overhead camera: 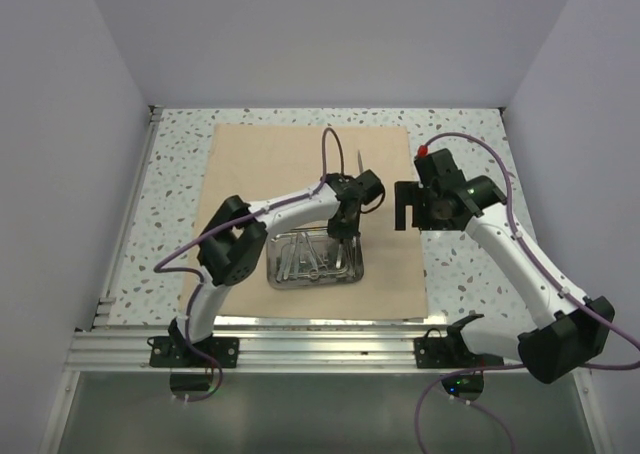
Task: Open and lay out the surgical kit
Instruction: Pick up the medical item from the container, then place the medical item in the surgical kit.
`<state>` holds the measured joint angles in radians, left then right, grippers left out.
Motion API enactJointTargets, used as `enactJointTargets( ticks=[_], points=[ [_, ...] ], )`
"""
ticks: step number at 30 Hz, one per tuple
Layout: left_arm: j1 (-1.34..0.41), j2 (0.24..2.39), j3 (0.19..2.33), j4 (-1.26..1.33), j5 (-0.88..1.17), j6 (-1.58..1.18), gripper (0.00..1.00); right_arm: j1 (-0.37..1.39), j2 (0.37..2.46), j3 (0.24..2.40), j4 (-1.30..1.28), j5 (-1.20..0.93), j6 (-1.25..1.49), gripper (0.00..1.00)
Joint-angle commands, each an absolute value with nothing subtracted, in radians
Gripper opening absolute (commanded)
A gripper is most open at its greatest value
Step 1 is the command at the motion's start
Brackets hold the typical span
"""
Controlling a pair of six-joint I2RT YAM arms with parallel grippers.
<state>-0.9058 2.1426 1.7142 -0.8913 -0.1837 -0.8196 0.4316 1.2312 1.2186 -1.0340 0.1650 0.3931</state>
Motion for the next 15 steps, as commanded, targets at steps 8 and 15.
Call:
enactJointTargets(
  ticks=[8, 15],
  points=[
    [-0.678, 2.082, 2.100, -1.054, -0.261, -0.593, 0.00, 0.431, 1.290, 1.276, -1.038, 0.160, 0.420, 0.89],
    [-0.506, 2.220, 2.192, -0.890, -0.244, -0.407, 0.00, 0.431, 1.330, 1.318, -1.051, 0.160, 0.423, 0.89]
  ],
)
